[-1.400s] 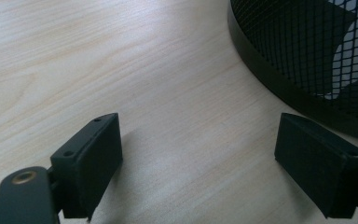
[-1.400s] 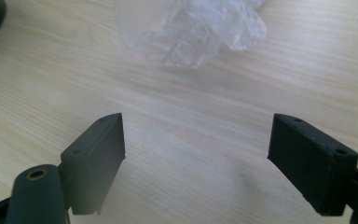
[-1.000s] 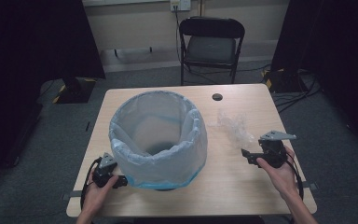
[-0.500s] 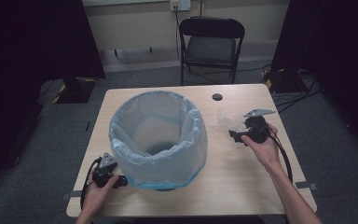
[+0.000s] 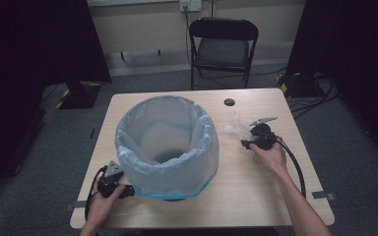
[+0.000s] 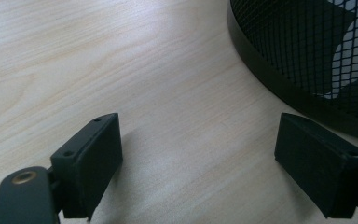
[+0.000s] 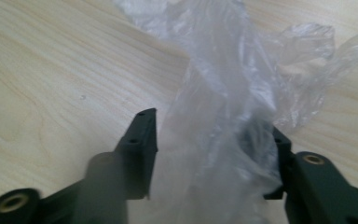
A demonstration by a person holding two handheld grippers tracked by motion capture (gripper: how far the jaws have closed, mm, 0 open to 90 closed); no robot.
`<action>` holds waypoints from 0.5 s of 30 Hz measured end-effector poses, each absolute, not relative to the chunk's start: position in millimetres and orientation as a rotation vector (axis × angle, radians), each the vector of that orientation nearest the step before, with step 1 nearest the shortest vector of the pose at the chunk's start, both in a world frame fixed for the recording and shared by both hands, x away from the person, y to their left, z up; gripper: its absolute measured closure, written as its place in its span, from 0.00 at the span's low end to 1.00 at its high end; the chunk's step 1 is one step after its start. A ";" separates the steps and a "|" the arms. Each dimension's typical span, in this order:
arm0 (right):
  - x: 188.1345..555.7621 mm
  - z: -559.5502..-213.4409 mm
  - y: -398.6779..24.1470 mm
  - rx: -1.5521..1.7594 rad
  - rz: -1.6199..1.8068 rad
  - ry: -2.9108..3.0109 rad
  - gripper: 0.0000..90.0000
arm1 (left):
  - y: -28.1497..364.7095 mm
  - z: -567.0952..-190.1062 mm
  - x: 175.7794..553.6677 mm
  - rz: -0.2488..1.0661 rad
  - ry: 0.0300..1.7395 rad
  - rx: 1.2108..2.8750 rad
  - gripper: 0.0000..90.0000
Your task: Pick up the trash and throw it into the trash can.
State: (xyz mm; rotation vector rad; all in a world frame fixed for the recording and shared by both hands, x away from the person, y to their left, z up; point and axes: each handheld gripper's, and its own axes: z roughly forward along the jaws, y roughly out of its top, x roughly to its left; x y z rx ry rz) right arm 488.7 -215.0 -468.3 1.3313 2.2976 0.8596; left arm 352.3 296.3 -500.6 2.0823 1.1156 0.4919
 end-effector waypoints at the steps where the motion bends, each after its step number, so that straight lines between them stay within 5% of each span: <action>1: 489.9 -471.9 -216.2 1.341 0.853 2.294 0.63 | 296.3 -500.6 352.3 0.493 1.116 2.083 0.16; 9: 487.6 -482.8 -219.8 1.355 0.867 2.287 0.73 | 296.5 -500.5 352.3 0.492 1.114 2.085 0.16; 15: 486.4 -481.8 -218.4 1.343 0.858 2.295 0.96 | 296.5 -500.5 352.3 0.492 1.115 2.085 0.16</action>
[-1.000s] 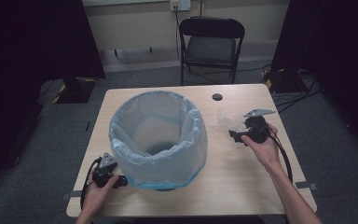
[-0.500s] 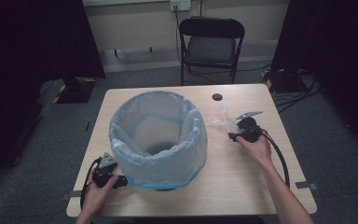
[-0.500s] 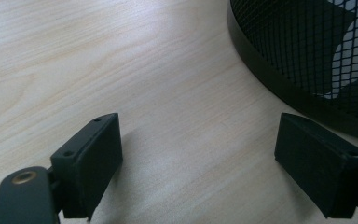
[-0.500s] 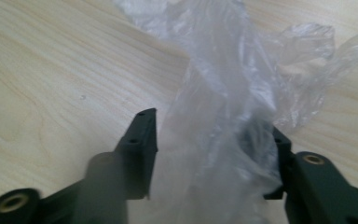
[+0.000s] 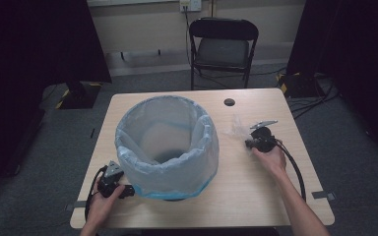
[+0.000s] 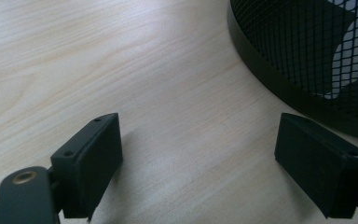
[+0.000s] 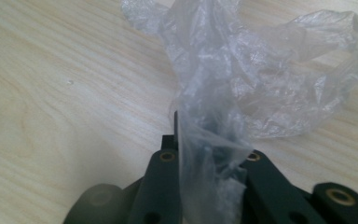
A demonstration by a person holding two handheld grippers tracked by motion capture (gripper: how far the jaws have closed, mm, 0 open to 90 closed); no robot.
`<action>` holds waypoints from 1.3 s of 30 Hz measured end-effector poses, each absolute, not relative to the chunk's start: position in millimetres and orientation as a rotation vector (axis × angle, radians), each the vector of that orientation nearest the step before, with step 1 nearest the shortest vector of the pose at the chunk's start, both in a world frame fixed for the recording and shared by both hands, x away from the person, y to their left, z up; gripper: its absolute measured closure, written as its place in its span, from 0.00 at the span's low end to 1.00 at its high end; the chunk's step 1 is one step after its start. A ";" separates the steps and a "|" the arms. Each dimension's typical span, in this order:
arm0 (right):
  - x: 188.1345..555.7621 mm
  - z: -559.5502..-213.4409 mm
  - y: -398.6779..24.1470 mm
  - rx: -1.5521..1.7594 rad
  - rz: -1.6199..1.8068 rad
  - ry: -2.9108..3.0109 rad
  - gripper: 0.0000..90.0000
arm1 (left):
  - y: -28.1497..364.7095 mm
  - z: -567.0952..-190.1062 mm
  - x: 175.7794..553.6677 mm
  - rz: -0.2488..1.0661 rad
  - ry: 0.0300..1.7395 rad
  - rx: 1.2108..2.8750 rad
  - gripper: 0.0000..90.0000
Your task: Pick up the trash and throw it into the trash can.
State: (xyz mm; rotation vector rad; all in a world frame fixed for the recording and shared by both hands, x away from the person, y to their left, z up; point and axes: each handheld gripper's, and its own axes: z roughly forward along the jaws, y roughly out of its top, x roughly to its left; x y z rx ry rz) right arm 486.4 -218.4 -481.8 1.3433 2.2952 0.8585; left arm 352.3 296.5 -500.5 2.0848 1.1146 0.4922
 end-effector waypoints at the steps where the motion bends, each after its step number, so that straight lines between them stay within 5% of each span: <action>1: 486.4 -481.8 -218.4 1.343 0.858 2.295 0.96 | 296.5 -500.5 352.3 0.492 1.115 2.085 0.16; 13: 465.2 -454.3 -214.0 1.296 1.031 2.243 0.98 | 296.5 -500.6 352.2 0.492 1.115 2.082 0.16; 39: 414.8 -329.5 -193.6 0.991 1.455 2.086 0.99 | 296.5 -500.6 352.2 0.492 1.115 2.083 0.16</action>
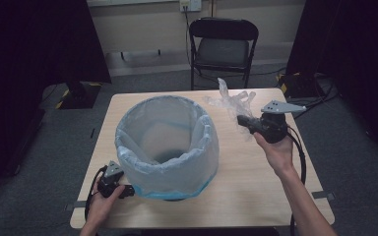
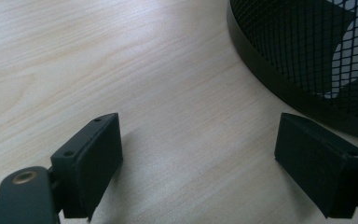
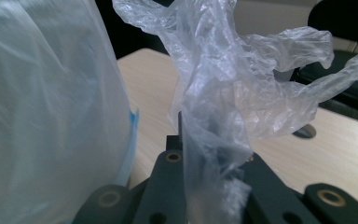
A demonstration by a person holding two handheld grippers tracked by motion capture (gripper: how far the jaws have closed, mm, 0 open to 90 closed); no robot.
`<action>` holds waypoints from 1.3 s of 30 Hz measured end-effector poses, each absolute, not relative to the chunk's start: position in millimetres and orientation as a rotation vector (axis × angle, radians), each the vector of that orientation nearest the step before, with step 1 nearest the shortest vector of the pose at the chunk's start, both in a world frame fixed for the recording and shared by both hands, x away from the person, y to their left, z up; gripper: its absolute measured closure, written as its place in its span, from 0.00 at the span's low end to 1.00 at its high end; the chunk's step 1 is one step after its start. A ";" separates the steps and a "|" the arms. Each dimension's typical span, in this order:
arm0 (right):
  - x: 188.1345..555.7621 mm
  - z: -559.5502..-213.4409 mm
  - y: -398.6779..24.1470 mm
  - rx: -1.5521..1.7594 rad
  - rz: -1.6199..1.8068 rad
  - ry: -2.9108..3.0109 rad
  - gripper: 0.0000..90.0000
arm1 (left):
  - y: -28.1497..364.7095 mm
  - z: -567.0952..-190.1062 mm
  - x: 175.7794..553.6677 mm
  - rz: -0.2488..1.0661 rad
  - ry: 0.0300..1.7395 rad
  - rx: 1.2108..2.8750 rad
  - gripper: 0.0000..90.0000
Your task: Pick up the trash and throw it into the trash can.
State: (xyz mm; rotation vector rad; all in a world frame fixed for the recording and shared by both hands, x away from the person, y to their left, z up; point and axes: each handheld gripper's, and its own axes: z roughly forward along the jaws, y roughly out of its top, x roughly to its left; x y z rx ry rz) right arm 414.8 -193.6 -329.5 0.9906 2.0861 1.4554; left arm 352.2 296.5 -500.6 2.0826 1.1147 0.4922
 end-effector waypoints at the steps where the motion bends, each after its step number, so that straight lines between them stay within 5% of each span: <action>1: 414.2 -326.1 -193.4 0.980 1.468 2.083 0.99 | 296.5 -500.6 352.2 0.492 1.115 2.082 0.16; 17: 396.3 -257.8 -152.7 0.731 1.733 2.129 0.99 | 296.5 -500.6 352.2 0.493 1.115 2.083 0.16; 36: 397.7 -233.0 -74.8 0.532 1.812 2.309 0.99 | 296.5 -500.6 352.2 0.492 1.115 2.083 0.16; 39: 400.8 -237.6 -63.9 0.506 1.810 2.357 0.90 | 296.5 -500.6 352.2 0.493 1.115 2.083 0.16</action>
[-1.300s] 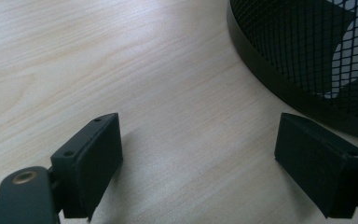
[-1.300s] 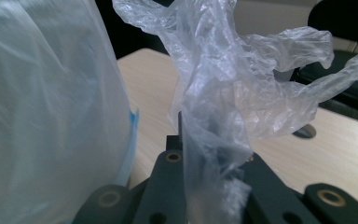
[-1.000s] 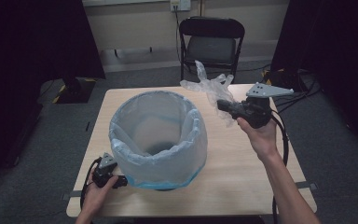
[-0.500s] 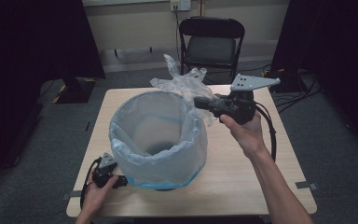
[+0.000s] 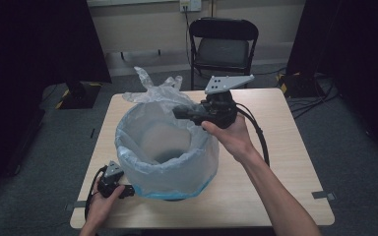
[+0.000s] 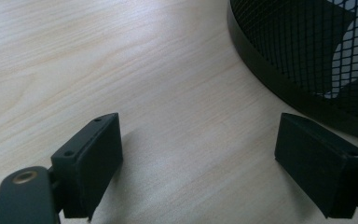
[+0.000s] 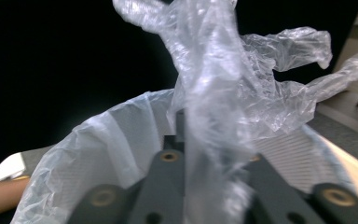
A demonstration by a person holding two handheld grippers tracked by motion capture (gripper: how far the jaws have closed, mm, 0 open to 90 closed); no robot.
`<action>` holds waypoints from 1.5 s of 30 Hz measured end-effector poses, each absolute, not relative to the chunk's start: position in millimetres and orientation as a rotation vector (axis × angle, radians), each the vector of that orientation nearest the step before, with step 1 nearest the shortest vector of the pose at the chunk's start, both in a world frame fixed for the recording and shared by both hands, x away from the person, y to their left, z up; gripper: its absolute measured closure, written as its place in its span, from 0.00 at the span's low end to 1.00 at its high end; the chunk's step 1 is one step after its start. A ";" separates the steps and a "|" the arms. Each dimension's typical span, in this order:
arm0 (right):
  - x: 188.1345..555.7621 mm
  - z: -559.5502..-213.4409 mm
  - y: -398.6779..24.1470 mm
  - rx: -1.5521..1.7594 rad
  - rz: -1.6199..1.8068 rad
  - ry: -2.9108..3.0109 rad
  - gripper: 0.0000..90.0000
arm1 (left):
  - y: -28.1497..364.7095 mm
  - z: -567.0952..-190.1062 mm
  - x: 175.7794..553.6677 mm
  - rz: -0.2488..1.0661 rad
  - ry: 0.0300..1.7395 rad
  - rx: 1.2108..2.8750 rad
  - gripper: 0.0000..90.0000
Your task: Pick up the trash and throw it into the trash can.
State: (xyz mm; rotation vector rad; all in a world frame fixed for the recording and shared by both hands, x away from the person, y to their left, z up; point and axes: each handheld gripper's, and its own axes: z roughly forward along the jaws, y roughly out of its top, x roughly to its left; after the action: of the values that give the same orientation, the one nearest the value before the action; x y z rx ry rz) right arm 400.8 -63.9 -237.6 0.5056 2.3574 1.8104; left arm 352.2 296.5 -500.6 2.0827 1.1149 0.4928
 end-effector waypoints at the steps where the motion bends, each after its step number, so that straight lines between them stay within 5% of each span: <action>1: 400.8 -237.6 -63.9 0.506 1.810 2.357 0.90 | 296.5 -500.6 352.2 0.493 1.115 2.083 0.16; 2: 402.3 -241.2 -61.5 0.526 1.802 2.371 0.76 | 296.5 -500.6 352.2 0.493 1.115 2.082 0.16; 6: 404.5 -244.9 -60.0 0.538 1.778 2.383 0.67 | 296.5 -500.6 352.2 0.492 1.114 2.083 0.16; 10: 406.3 -246.5 -61.2 0.565 1.763 2.371 0.43 | 296.5 -500.6 352.2 0.493 1.115 2.082 0.16; 28: 413.1 -245.2 -64.4 0.606 1.732 2.328 0.24 | 296.5 -500.6 352.2 0.493 1.114 2.082 0.16; 45: 419.7 -250.3 -118.8 0.781 1.590 2.200 0.19 | 296.5 -500.6 352.2 0.492 1.114 2.082 0.16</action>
State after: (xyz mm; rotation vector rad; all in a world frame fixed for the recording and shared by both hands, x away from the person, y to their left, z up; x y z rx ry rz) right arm 419.7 -118.8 -250.3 0.7807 2.1998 1.5898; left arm 352.2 296.5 -500.6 2.0820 1.1143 0.4924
